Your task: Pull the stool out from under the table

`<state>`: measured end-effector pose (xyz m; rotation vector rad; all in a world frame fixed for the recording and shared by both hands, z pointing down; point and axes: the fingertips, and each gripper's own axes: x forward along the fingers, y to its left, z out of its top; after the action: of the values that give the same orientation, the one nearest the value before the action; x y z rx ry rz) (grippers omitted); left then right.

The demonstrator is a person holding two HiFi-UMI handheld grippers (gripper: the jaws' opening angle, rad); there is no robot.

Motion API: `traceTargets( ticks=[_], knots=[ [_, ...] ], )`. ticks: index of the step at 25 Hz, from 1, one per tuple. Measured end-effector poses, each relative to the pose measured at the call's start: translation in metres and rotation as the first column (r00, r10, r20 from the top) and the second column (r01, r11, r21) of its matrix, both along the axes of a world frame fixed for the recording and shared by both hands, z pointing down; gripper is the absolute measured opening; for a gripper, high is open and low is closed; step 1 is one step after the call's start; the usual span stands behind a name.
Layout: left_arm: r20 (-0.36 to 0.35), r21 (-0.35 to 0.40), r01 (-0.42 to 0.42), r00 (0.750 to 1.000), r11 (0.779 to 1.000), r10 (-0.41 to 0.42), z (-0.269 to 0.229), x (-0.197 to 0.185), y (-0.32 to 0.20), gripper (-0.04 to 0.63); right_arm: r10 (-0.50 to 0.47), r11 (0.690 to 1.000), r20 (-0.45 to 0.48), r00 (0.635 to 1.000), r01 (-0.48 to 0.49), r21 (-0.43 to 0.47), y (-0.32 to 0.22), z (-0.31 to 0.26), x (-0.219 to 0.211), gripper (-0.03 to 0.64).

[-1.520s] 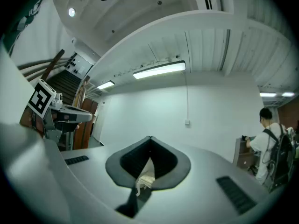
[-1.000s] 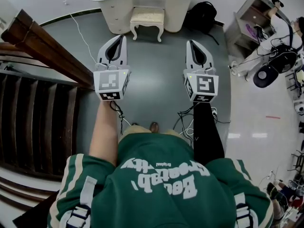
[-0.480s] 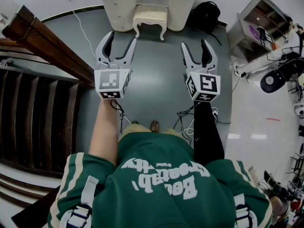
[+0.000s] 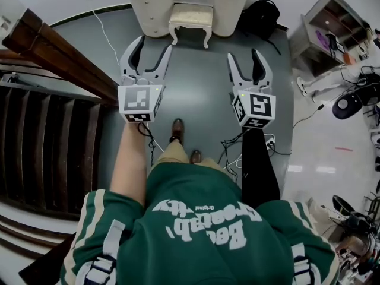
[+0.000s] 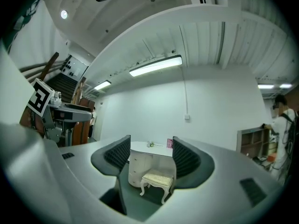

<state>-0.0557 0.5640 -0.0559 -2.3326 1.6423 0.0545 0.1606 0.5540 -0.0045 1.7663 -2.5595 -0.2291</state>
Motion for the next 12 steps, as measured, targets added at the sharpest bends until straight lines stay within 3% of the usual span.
traceTargets(
  ticks=[6, 12],
  knots=[
    [0.053, 0.006, -0.022, 0.998, 1.0, 0.021, 0.008, 0.002, -0.058, 0.285, 0.004, 1.0, -0.029, 1.0, -0.004, -0.004, -0.048, 0.009, -0.01, 0.29],
    [0.032, 0.006, -0.063, 0.997, 0.998, 0.063, 0.003, -0.008, -0.151, 0.285, 0.021, 1.0, -0.043, 0.999, -0.022, -0.013, -0.13, 0.006, -0.026, 0.298]
  ],
)
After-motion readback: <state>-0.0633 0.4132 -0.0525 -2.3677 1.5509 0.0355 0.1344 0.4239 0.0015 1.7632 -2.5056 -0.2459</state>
